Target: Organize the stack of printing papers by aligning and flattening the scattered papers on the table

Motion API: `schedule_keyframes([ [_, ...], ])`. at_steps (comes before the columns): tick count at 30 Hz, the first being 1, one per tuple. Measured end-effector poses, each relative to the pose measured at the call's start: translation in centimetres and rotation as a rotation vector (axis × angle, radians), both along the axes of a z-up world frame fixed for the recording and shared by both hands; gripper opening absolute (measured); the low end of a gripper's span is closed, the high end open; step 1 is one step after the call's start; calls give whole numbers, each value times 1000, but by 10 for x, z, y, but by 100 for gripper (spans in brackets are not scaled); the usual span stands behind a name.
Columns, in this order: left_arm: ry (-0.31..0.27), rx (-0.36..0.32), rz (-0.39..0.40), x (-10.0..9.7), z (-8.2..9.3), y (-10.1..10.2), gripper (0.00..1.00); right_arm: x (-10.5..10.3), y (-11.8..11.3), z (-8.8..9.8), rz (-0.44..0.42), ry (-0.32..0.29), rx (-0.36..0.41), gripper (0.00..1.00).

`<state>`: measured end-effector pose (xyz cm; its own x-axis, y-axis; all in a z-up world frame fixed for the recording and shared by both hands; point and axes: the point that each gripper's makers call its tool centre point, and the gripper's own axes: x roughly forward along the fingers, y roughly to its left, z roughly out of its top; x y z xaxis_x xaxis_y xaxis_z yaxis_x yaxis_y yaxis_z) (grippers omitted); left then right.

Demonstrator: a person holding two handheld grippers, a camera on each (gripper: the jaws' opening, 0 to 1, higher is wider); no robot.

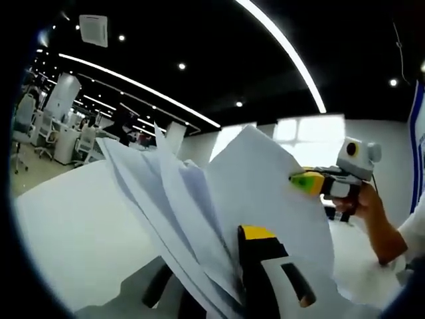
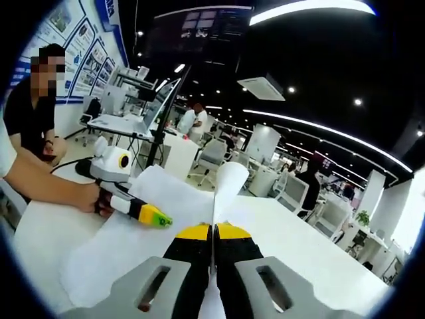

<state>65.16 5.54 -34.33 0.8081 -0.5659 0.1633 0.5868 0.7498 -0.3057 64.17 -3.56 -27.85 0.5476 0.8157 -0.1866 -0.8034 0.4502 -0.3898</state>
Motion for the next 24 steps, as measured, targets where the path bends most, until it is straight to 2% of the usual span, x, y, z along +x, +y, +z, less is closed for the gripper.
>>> schedule_keyframes([
  [16,-6,-55,-26,-2,7,0,17,-6,9,-4,25,14,5,0],
  [24,-12,-64,-22,-2,8,1,19,-6,7,3,21,3,25,0],
])
